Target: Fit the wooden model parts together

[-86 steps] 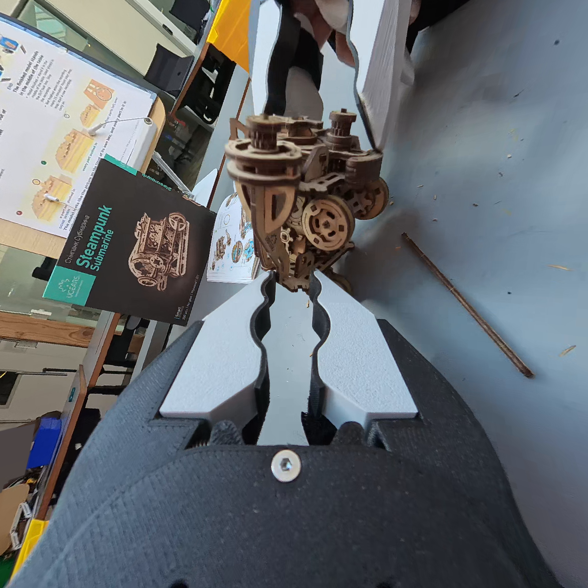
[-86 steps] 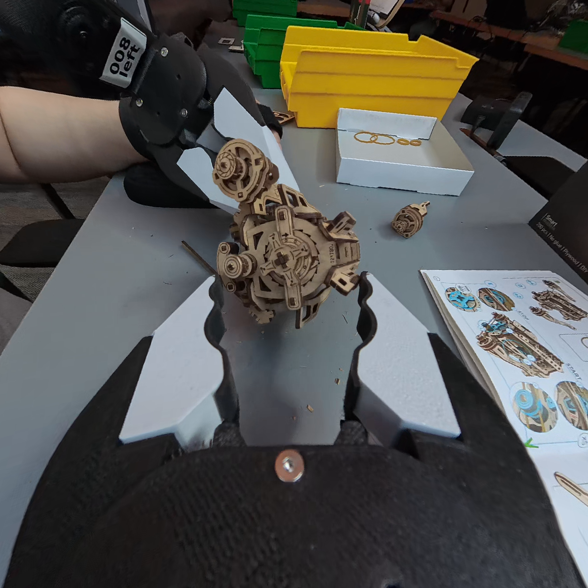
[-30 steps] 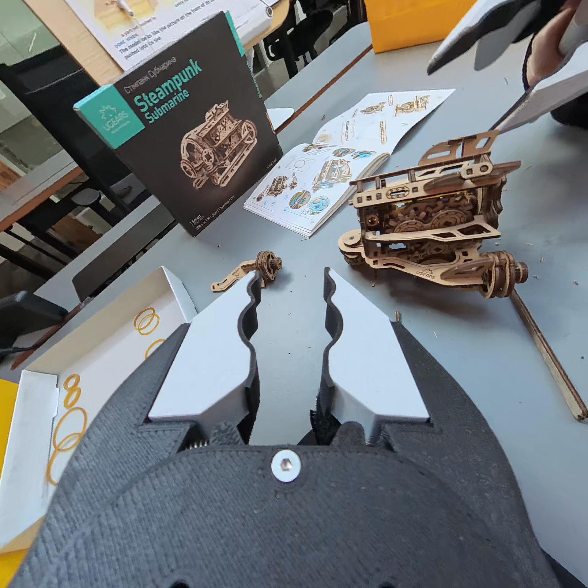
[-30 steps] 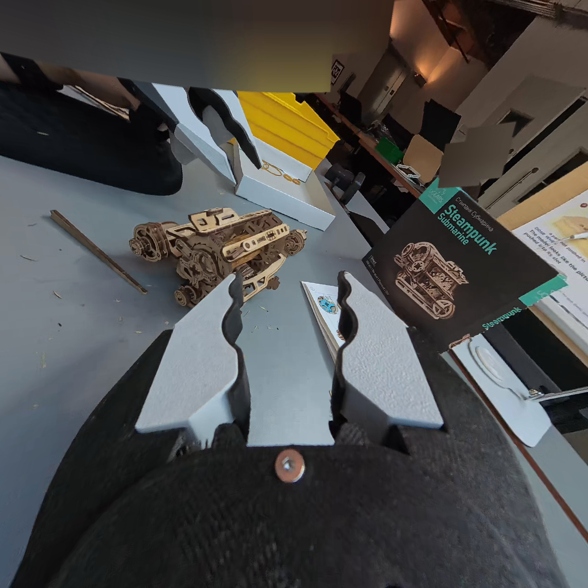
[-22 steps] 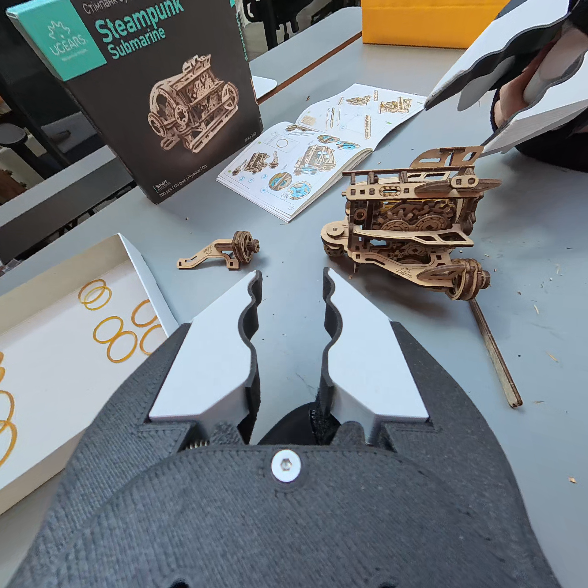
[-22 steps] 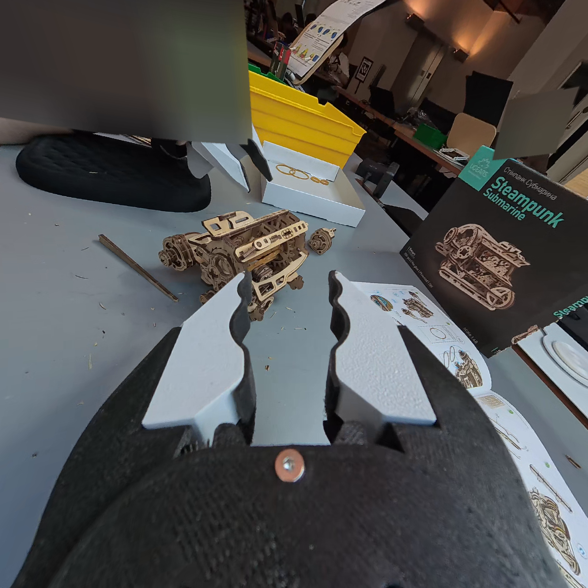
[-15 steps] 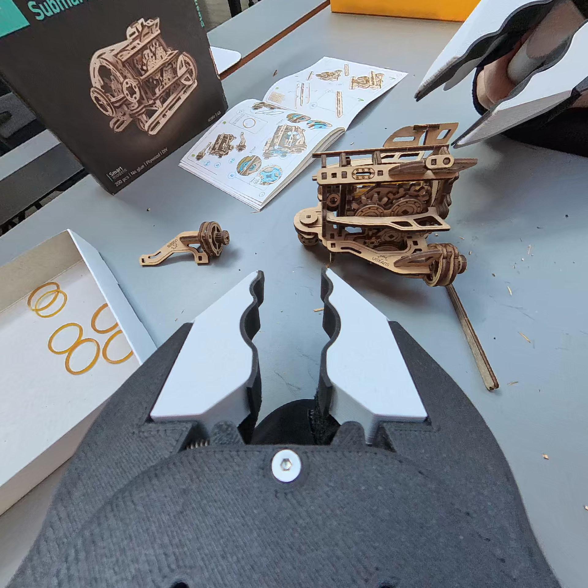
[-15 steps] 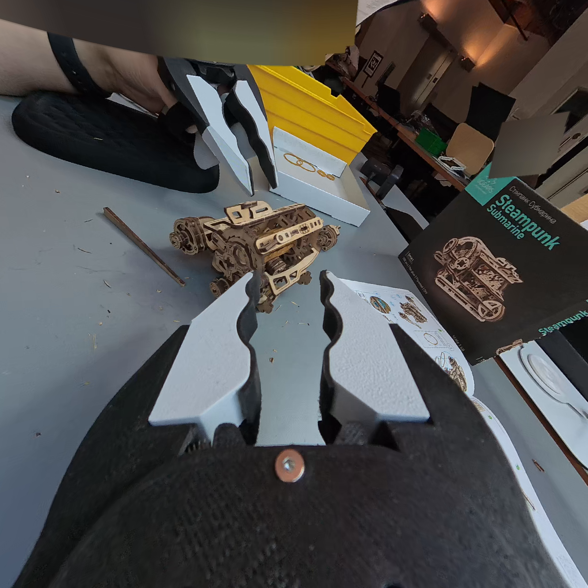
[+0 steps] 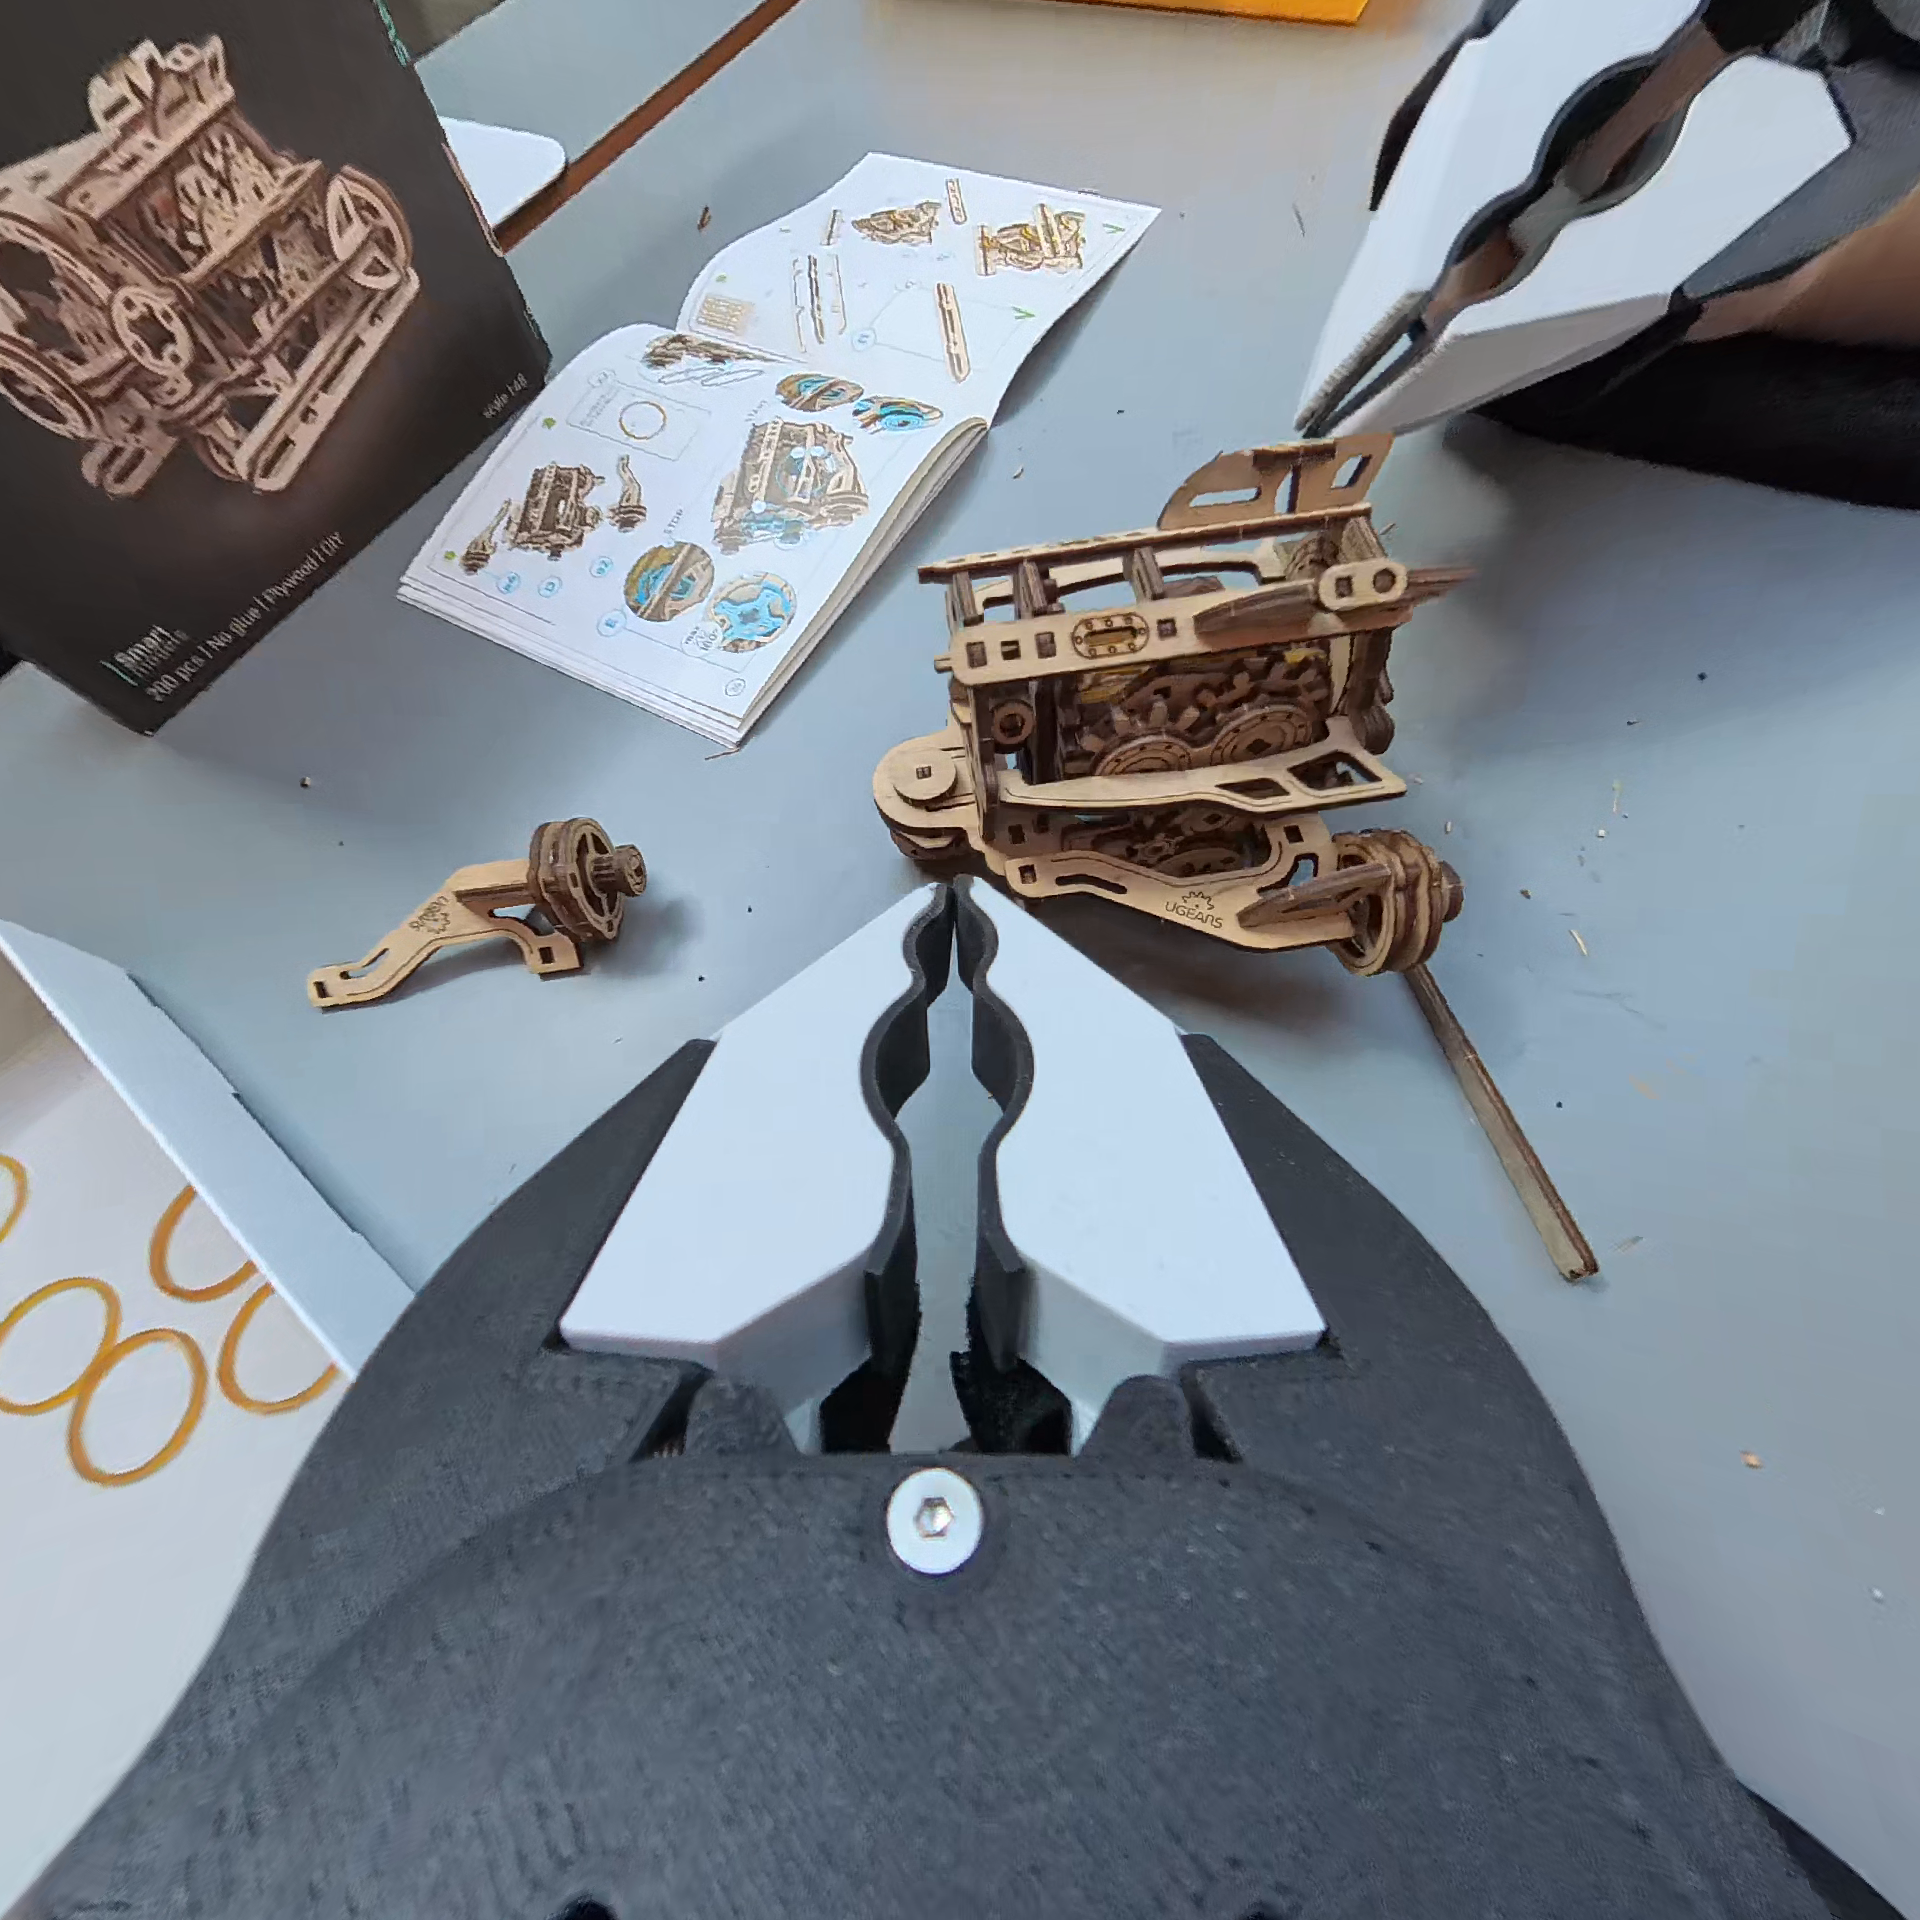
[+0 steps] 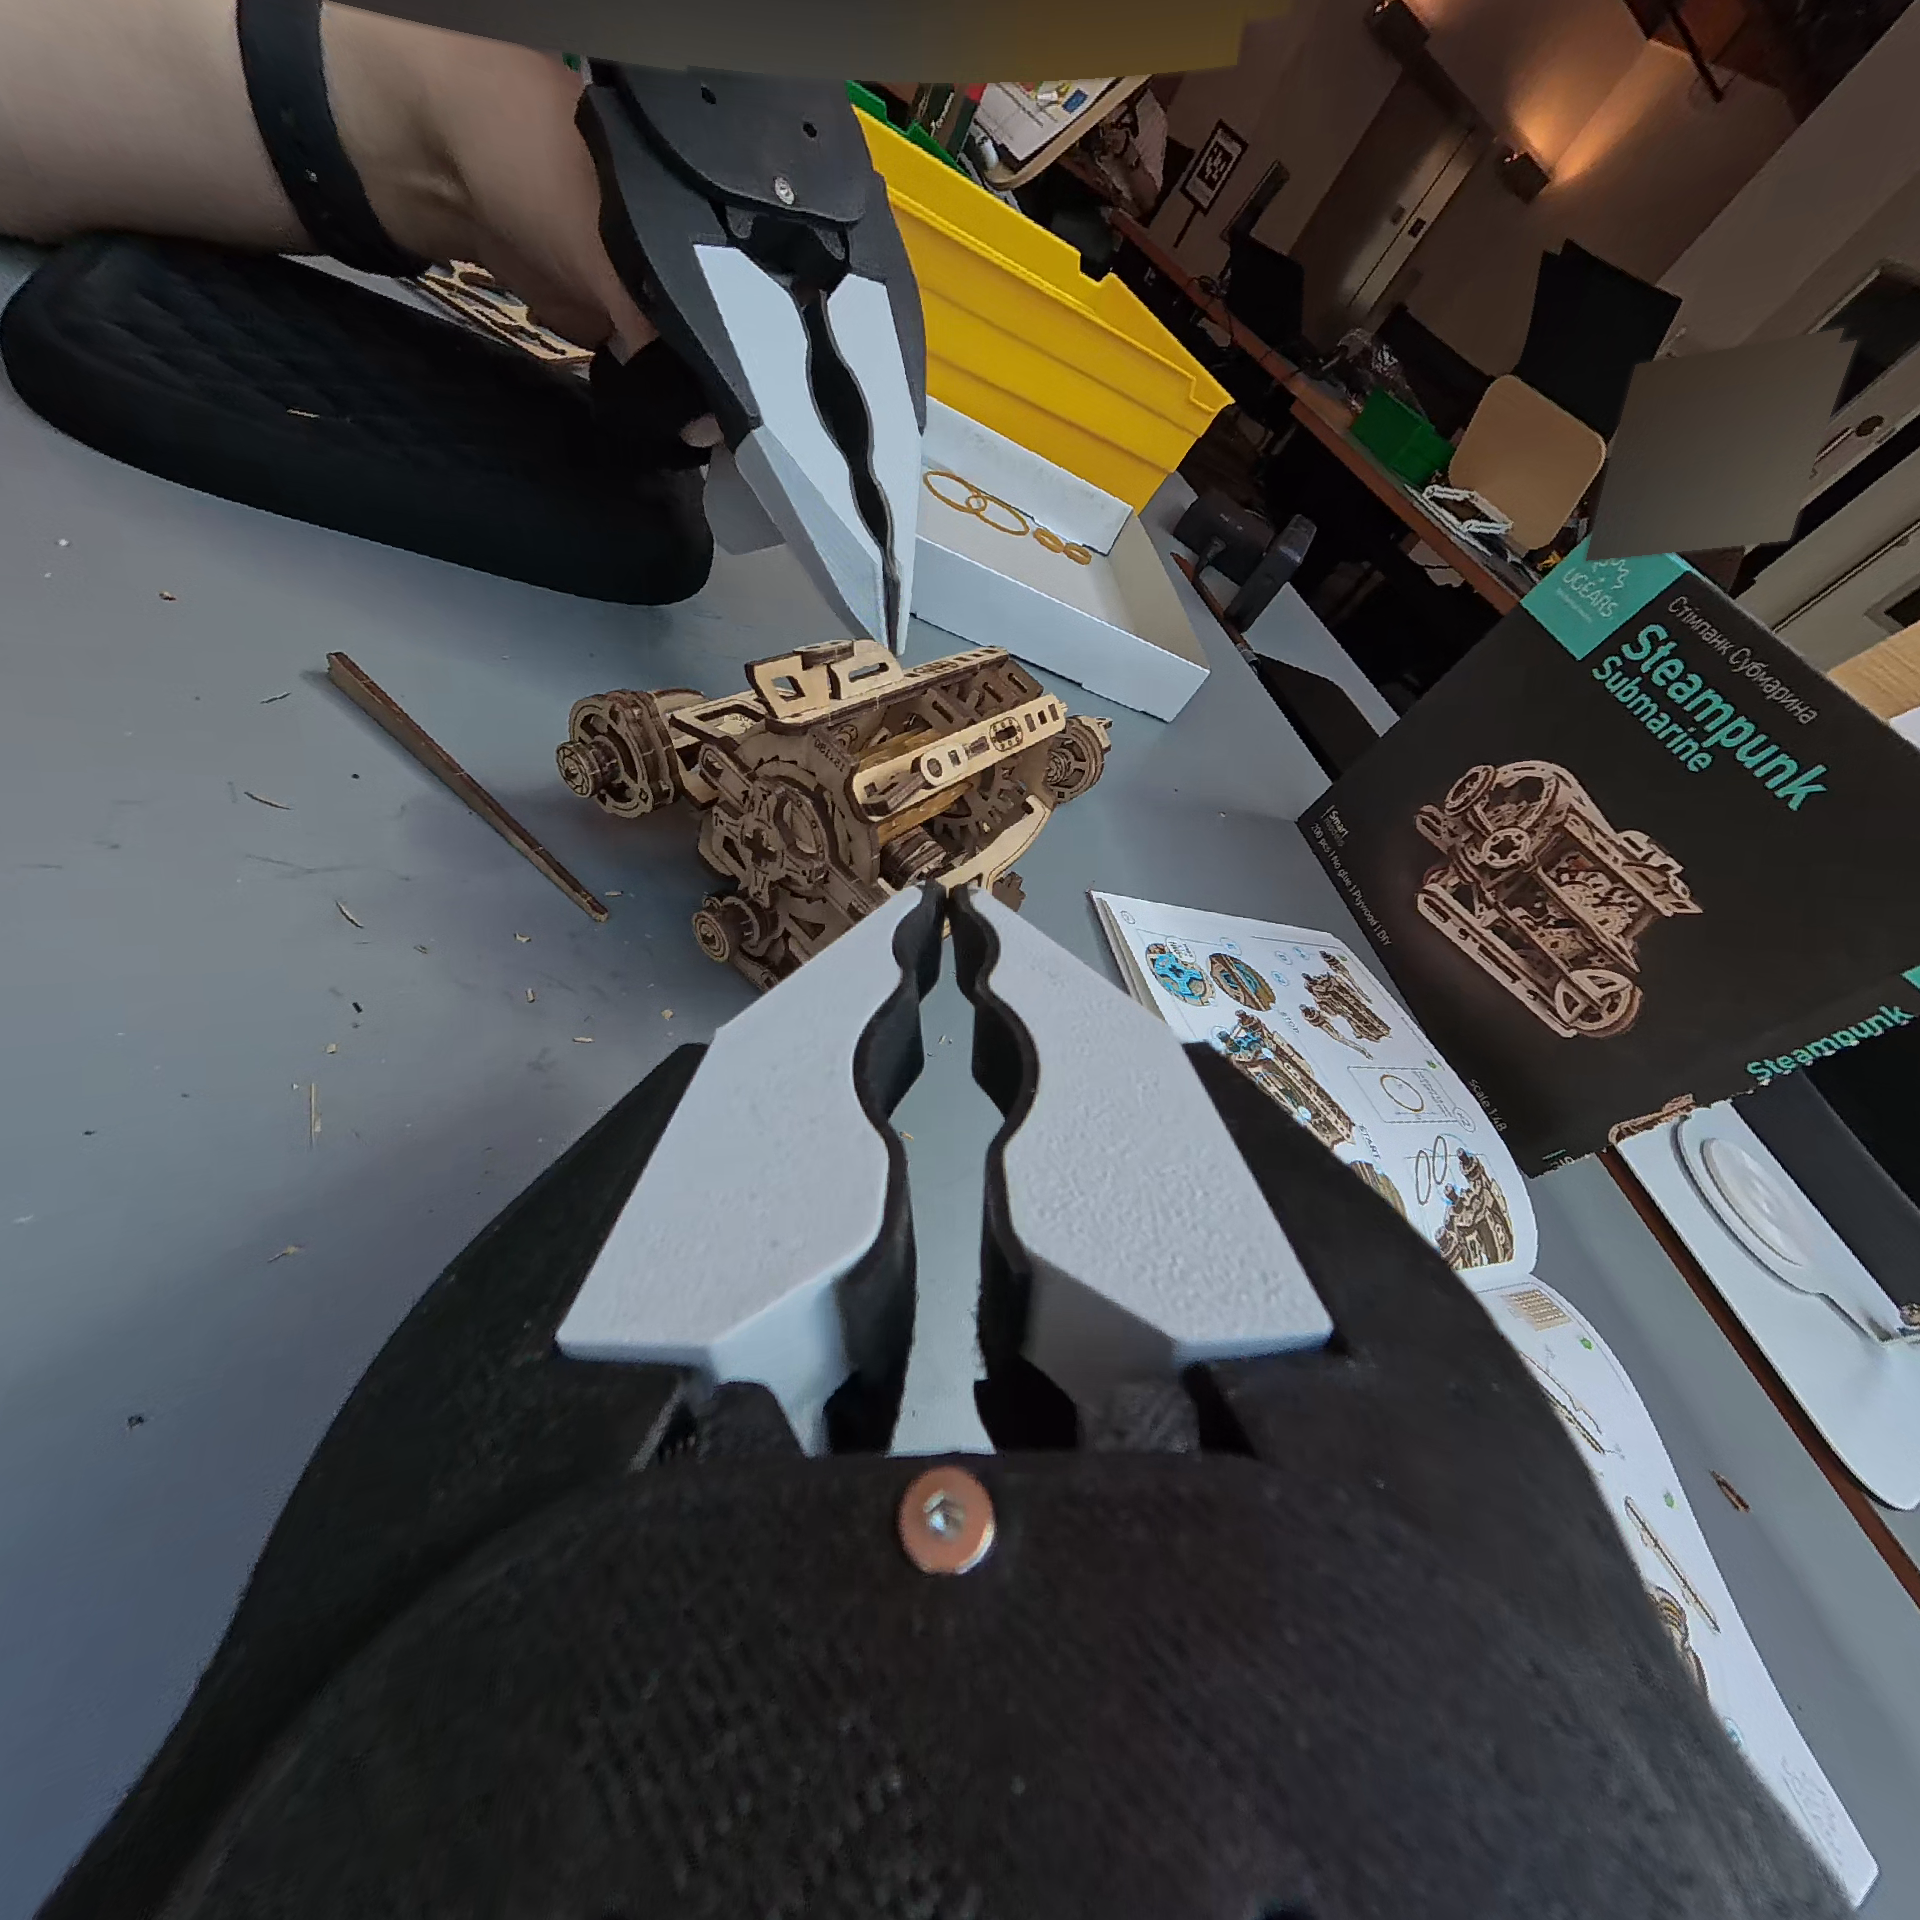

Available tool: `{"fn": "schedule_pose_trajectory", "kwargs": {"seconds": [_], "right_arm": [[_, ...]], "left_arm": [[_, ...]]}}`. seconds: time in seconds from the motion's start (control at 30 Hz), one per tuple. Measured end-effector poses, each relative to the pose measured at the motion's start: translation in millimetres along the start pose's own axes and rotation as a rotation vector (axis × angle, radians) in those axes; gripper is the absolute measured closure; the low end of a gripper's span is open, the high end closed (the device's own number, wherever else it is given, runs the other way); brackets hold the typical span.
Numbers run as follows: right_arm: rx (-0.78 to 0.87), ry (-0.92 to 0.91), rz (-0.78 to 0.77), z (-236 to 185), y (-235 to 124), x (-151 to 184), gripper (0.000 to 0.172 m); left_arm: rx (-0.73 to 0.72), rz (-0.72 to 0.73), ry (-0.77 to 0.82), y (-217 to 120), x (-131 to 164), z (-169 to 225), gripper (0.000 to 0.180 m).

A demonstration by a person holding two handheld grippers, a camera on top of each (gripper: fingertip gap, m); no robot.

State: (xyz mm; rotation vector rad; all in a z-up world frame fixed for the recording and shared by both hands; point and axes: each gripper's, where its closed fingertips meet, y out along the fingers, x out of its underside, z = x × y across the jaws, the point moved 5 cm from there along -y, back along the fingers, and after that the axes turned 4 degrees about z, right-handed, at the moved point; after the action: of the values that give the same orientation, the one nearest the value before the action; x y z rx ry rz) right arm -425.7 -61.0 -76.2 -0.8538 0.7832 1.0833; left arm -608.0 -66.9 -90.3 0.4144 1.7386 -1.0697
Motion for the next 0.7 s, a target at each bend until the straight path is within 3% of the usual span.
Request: {"fn": "schedule_pose_trajectory", "kwargs": {"seconds": [0.03,0.2,0.57,0.7], "right_arm": [[-0.003,-0.001,-0.001,0,0,0,0.172],[-0.008,0.003,-0.008,0,0,1,0.172],[-0.037,-0.016,-0.043,-5,3,5,0.172],[-0.009,-0.007,-0.045,-1,3,5,0.171]], "left_arm": [[0.024,-0.001,-0.047,3,0,-2,0.18],[0.168,0.021,-0.176,9,-1,1,0.18],[0.118,-0.032,-0.134,14,3,0,0.18],[-0.042,0.038,-0.132,-1,-4,-24,0.18]]}}
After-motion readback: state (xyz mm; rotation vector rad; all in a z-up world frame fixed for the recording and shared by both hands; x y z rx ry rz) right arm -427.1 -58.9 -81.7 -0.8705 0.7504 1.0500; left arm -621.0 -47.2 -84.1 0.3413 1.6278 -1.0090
